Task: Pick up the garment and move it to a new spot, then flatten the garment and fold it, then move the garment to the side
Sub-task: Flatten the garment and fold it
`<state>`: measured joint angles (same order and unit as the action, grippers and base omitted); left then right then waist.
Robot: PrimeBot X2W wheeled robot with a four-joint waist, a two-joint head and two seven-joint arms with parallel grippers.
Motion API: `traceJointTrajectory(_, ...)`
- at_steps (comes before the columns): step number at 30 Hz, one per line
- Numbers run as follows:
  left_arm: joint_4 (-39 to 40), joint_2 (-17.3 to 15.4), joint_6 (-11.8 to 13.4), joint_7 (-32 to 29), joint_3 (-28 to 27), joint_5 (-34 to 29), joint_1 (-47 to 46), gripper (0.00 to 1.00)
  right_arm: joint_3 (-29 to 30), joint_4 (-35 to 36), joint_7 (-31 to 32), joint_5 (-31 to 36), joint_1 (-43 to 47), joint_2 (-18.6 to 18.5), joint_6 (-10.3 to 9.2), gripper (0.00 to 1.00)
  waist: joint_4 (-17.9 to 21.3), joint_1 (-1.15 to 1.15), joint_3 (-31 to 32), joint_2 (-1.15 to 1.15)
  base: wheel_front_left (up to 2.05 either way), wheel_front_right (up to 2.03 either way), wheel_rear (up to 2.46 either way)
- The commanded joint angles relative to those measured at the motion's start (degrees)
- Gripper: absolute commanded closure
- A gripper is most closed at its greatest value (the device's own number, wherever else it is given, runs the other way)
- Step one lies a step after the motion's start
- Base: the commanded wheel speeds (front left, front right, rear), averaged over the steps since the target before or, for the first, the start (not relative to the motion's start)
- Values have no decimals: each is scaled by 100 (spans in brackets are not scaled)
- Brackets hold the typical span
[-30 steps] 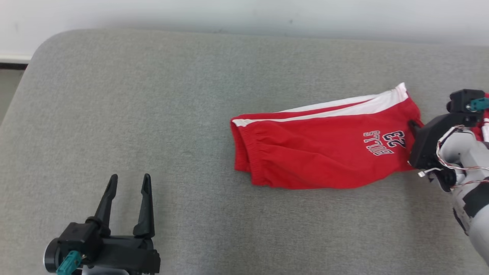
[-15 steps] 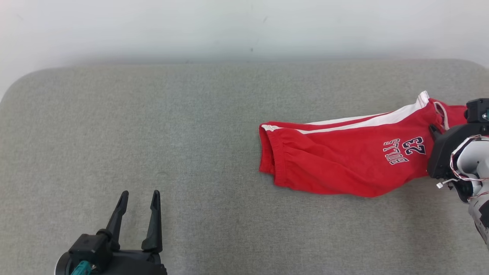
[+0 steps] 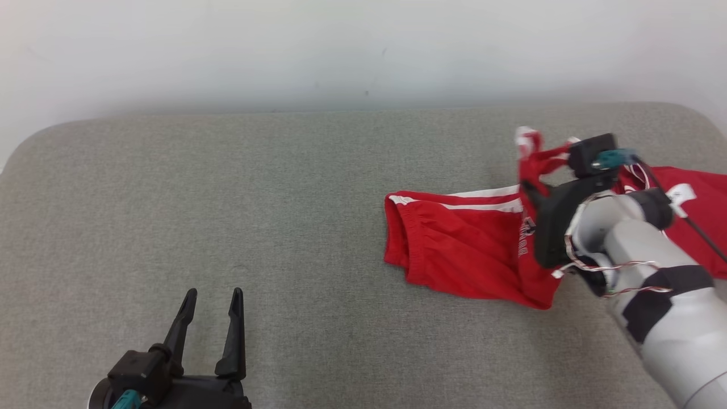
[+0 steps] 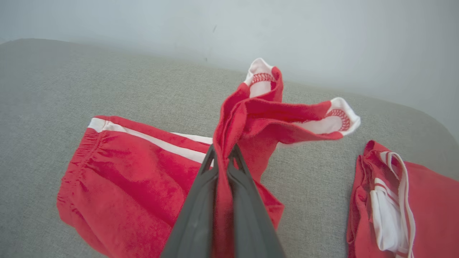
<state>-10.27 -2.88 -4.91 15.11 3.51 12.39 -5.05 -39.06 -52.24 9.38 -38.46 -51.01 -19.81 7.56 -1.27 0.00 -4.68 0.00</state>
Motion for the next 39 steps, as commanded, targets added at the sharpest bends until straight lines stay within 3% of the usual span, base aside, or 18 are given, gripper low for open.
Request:
traceJointTrajectory(1,-7,-4,12,1,14,21,-1,0,-56,72,57,30,43,71,-16,100,-59,0,-14,0,0,0,0)
traceJointTrajectory(19,-44,-3,73,1,162,160,-61,0,-763,305,576,-91,340,837,-15,100,-454,0,-78,0,0,0,0)
traceJointTrajectory(20,-44,-3,82,1,150,168,-57,0,-788,302,573,-103,339,850,-15,87,-456,0,-74,0,0,0,0)
traceJointTrajectory(21,-50,-3,80,1,134,170,-54,0,-807,295,560,-125,343,852,-16,19,-455,0,-65,0,0,0,0)
traceJointTrajectory(22,-58,-3,72,1,120,168,-56,0,-813,308,505,-159,359,864,-16,0,-452,0,-51,0,0,0,0)
traceJointTrajectory(27,-98,-4,43,1,44,141,-49,0,-560,747,-126,-675,371,927,-15,0,-409,0,25,0,0,0,0)
traceJointTrajectory(30,-89,-3,50,1,16,144,-40,0,-243,924,-793,-875,346,625,-15,0,-370,0,58,0,0,0,0)
traceJointTrajectory(37,-51,-4,70,1,90,157,46,0,31,278,-1616,-512,618,90,-15,0,-314,0,90,0,0,0,0)
traceJointTrajectory(38,-45,-3,81,1,109,169,49,0,24,171,-1688,-452,685,47,-15,68,-313,0,78,0,0,0,0)
traceJointTrajectory(39,-42,-3,81,1,122,179,41,0,-10,103,-1753,-401,750,49,-15,100,-311,0,60,0,0,0,0)
